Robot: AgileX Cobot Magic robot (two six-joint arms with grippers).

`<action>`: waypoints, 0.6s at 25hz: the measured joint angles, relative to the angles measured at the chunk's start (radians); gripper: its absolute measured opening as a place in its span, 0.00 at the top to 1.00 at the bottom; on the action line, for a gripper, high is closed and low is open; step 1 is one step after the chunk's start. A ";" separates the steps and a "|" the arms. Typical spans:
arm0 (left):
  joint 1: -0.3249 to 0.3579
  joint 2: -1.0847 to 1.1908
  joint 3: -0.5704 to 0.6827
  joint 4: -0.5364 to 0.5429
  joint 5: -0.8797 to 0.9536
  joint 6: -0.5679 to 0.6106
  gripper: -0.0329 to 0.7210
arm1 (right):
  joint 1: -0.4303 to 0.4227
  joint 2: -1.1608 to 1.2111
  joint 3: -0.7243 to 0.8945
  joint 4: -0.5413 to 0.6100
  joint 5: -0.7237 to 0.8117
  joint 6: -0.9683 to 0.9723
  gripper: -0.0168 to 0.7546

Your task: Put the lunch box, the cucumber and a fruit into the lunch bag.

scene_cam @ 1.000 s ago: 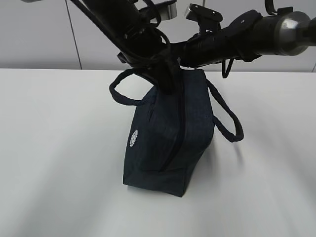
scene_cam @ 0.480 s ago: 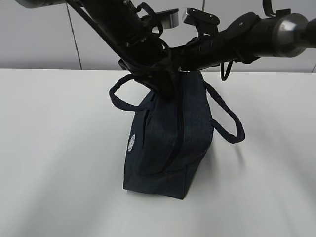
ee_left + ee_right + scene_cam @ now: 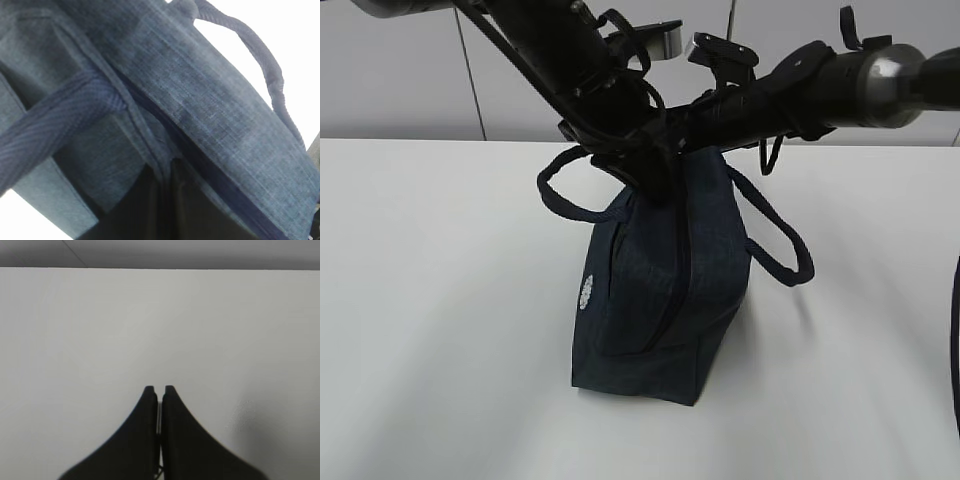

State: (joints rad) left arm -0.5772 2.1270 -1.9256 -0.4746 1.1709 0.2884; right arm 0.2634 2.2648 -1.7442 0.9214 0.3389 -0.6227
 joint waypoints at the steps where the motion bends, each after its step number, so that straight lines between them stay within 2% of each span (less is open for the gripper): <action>1: 0.000 0.000 0.000 0.002 0.000 0.000 0.97 | 0.000 0.002 0.000 0.000 0.000 0.000 0.98; 10: 0.000 0.000 0.000 0.006 0.004 0.000 0.97 | 0.000 0.006 -0.009 -0.024 0.020 0.000 0.98; 15: -0.012 0.000 0.000 0.012 0.020 0.002 0.97 | -0.002 0.006 -0.037 -0.073 0.103 0.000 0.98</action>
State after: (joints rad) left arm -0.5892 2.1270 -1.9256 -0.4624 1.1910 0.2907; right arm 0.2609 2.2704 -1.7808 0.8486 0.4420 -0.6227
